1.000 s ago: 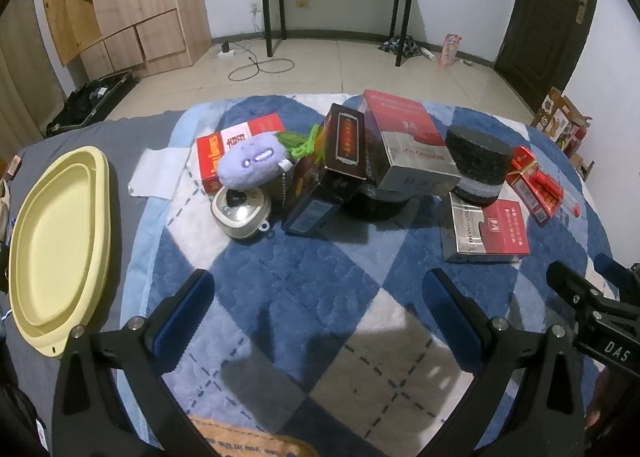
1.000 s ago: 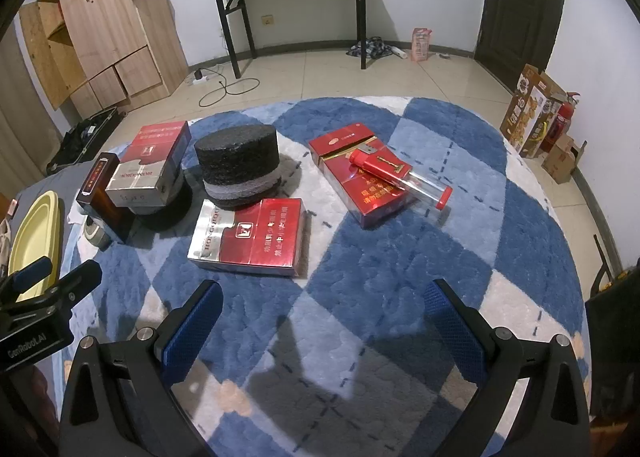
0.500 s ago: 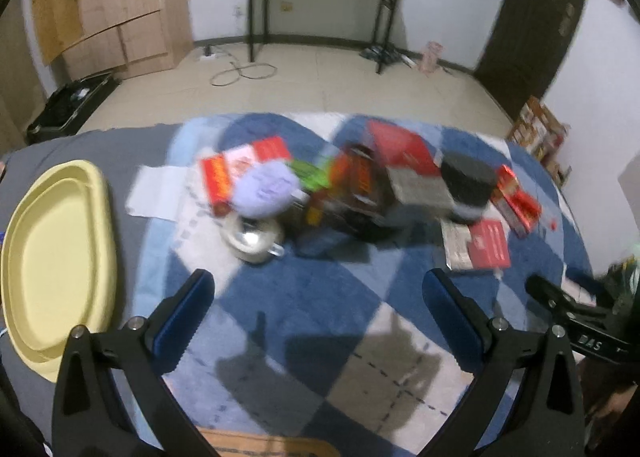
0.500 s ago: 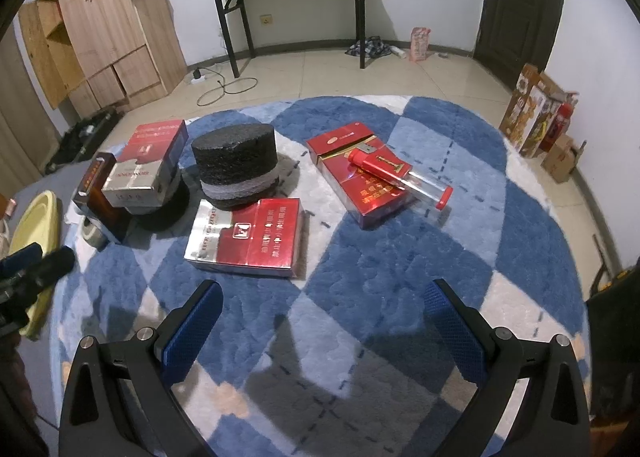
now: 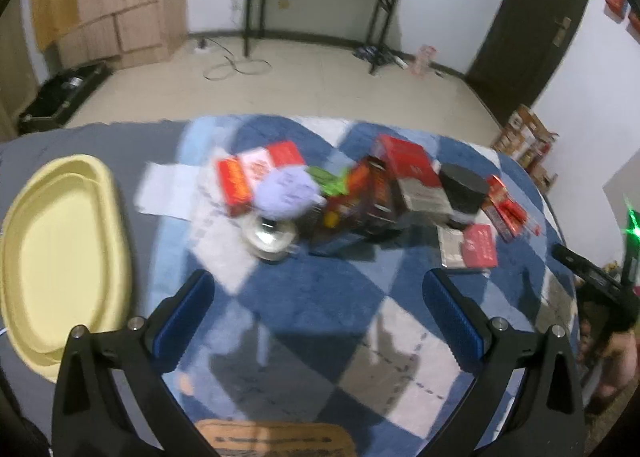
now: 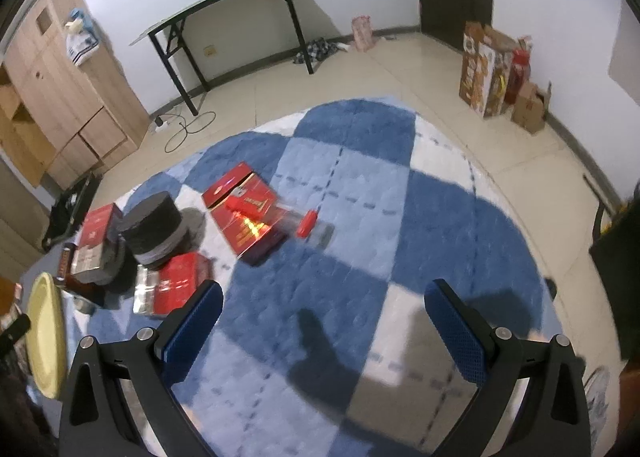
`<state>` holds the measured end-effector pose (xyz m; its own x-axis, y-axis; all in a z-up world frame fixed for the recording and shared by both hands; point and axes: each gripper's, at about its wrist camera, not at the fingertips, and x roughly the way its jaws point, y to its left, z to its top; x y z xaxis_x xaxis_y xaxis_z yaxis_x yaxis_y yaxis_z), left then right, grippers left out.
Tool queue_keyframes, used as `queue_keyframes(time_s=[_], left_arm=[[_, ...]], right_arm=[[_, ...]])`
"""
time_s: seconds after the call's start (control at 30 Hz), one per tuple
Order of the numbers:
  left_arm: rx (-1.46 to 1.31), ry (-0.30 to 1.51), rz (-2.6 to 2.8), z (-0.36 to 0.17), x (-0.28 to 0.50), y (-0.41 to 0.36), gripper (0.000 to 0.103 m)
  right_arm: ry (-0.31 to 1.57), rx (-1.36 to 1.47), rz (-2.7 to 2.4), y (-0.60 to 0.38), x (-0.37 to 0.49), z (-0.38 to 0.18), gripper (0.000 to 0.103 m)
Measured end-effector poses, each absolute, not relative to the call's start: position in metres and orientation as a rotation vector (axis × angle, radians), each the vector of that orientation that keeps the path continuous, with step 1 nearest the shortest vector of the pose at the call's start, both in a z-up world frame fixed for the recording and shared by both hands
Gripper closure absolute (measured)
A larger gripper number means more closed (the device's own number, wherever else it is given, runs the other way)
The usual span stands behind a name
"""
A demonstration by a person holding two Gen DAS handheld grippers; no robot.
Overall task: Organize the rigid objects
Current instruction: 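Grasp the red lighter with the right gripper while the left gripper grasps the dark brown box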
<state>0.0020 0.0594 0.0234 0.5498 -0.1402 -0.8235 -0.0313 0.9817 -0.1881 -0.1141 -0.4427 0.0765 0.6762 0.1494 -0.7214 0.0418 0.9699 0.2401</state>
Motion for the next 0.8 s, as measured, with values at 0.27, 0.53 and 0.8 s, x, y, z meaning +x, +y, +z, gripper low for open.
queue_keyframes(time_s=[0.27,0.53,0.8], left_arm=[[-0.112,1.006,-0.117,0.016,0.024,0.03,0.012],[-0.096,1.012,-0.144,0.004,0.048,0.029,0.031],[-0.065,0.979,-0.14,-0.003,0.065,0.022,0.06]], right_arm=[[0.763,0.052,0.134,-0.43,-0.079,0.059,0.0],[0.681,0.011,0.231,-0.432,-0.06,0.062,0.011],[0.681,-0.102,0.26,-0.409,-0.043,0.049,0.029]])
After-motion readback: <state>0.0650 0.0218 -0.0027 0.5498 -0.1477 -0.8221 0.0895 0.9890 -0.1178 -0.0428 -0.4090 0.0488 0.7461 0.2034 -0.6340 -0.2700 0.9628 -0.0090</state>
